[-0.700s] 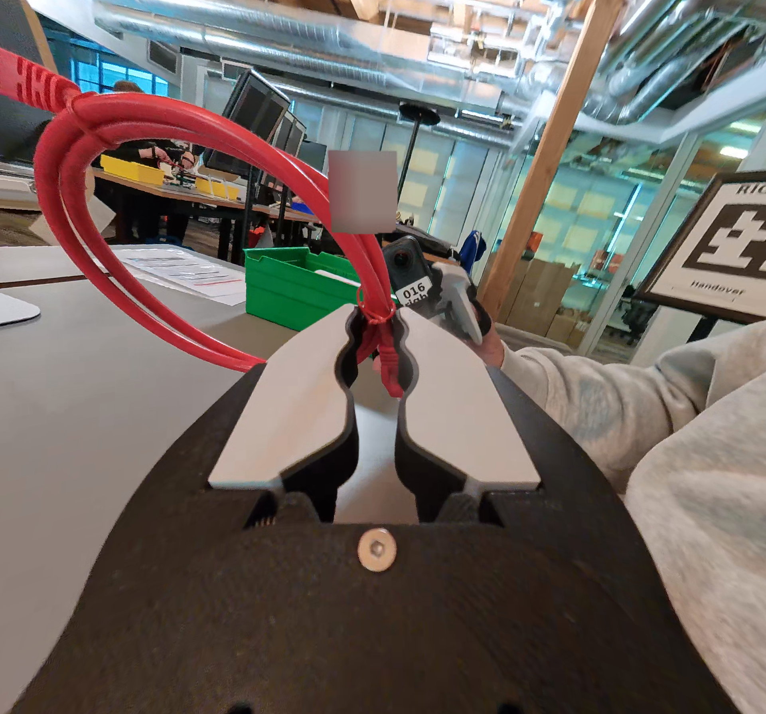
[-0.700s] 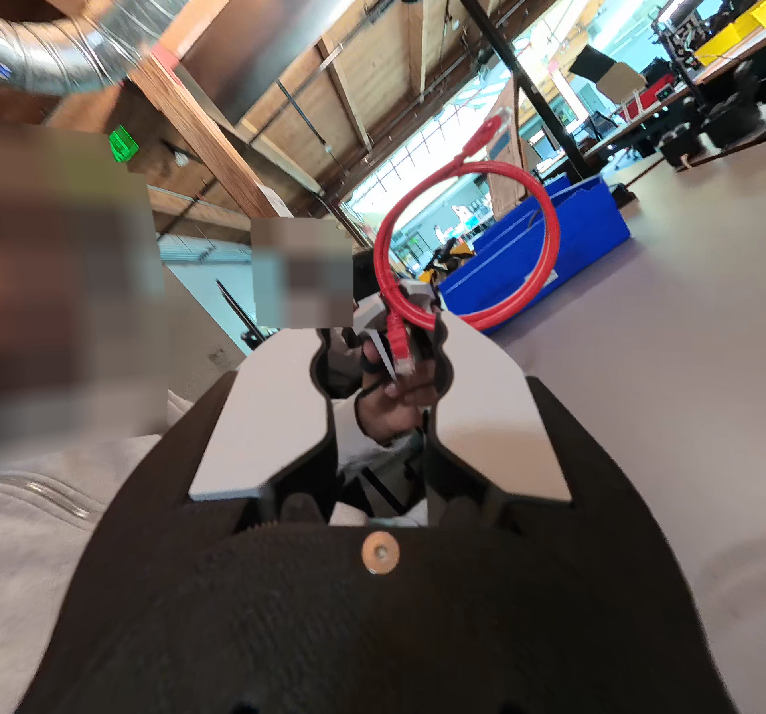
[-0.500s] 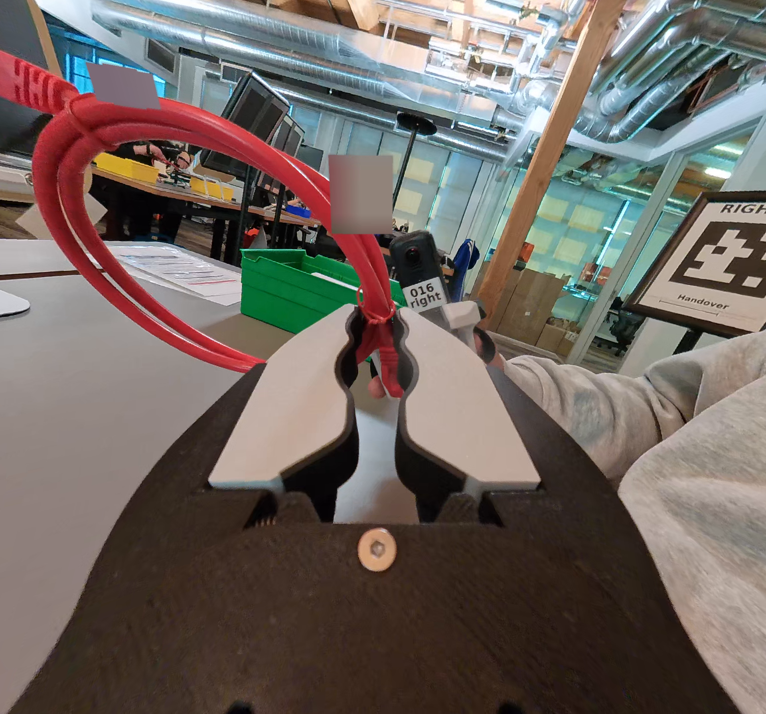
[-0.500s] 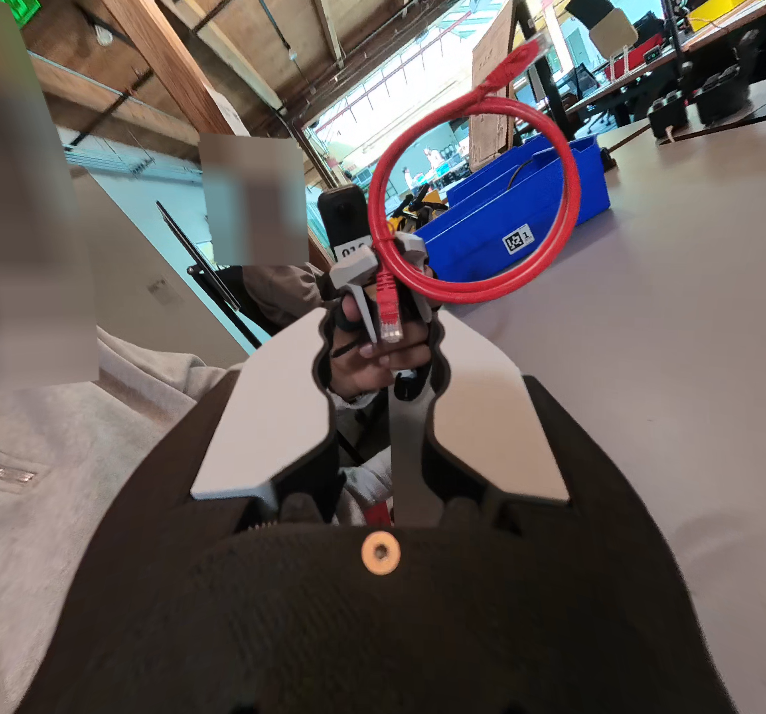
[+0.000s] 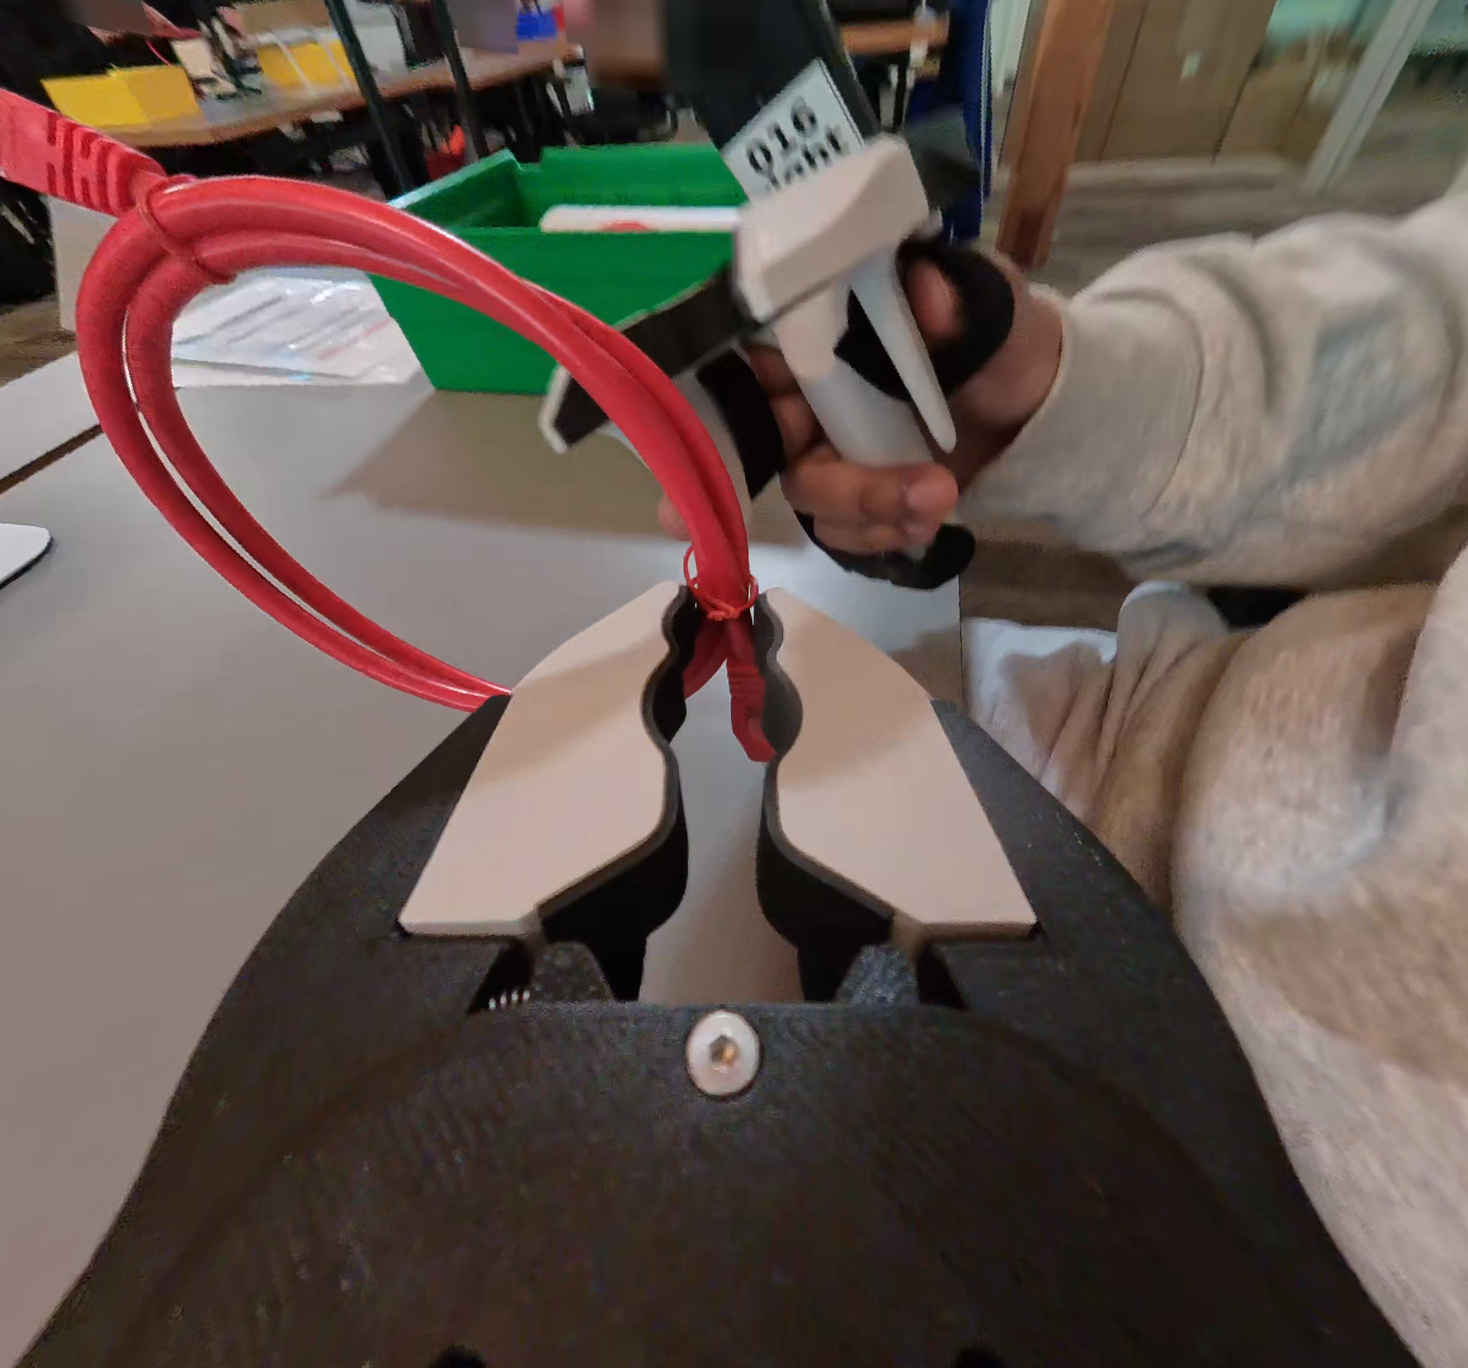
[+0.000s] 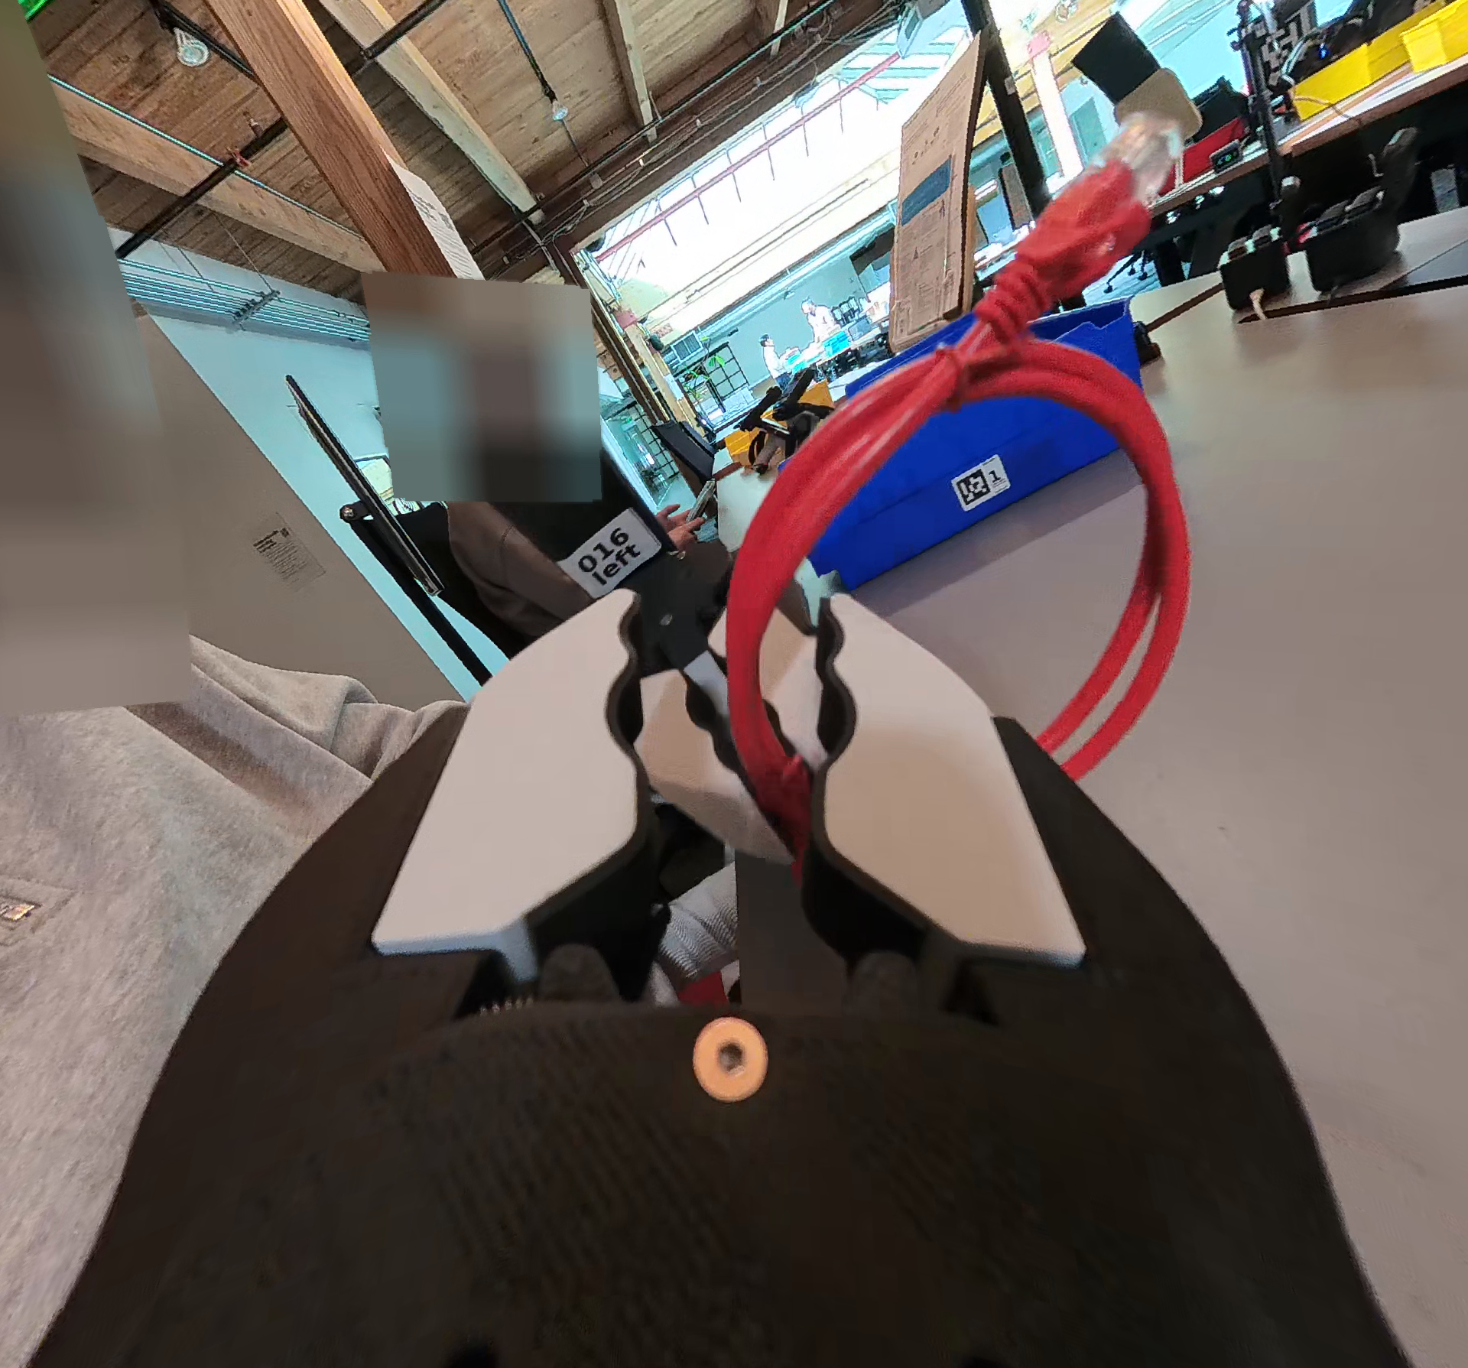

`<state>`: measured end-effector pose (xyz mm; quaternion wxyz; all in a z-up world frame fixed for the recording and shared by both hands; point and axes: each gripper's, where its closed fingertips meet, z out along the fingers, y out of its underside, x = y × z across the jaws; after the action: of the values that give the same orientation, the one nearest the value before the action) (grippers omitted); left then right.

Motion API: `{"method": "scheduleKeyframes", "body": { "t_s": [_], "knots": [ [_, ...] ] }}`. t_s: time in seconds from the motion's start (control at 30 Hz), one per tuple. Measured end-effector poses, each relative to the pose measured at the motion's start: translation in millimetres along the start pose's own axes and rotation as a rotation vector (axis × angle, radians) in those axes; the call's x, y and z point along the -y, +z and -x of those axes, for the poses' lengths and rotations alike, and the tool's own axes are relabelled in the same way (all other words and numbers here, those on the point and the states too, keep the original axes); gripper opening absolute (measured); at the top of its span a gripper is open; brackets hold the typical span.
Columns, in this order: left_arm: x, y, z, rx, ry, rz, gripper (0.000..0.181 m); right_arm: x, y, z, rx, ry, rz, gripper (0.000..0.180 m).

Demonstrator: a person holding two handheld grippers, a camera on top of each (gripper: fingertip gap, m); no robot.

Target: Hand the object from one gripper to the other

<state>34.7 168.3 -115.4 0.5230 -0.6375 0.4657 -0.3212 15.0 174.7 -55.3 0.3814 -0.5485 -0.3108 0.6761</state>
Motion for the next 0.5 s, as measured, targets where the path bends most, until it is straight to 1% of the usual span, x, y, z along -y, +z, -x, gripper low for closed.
{"method": "scheduleKeyframes", "body": {
  "t_s": [0.03,0.07,0.1,0.13,0.3,0.4,0.5],
  "knots": [
    [-4.9,3.6,-3.9,-0.007,0.026,0.033,0.013,-1.1,0.5,0.0,0.001,0.001,0.005,0.041],
    [-8.8,6.9,-8.0,-0.018,0.043,0.059,0.013,-2.9,1.2,0.1,0.005,0.004,0.015,0.036],
    [-10.9,9.5,-11.7,-0.029,0.051,0.072,0.013,-6.1,1.1,0.5,0.004,0.013,0.039,0.017],
    [-10.5,11.4,-15.8,-0.046,0.053,0.068,0.013,-8.3,0.6,1.7,0.007,0.023,0.062,0.012],
    [-2.2,7.2,-6.6,0.012,0.046,0.009,0.018,1.2,-0.9,9.6,0.048,0.018,0.036,0.009],
    [9.9,-1.1,0.2,0.013,-0.012,-0.083,0.033,4.0,-3.8,8.8,0.047,0.009,0.033,0.008],
    [30.2,-16.2,12.0,0.01,-0.144,-0.238,0.051,5.3,-7.0,9.1,0.065,0.021,0.034,0.008]
  ]
}}
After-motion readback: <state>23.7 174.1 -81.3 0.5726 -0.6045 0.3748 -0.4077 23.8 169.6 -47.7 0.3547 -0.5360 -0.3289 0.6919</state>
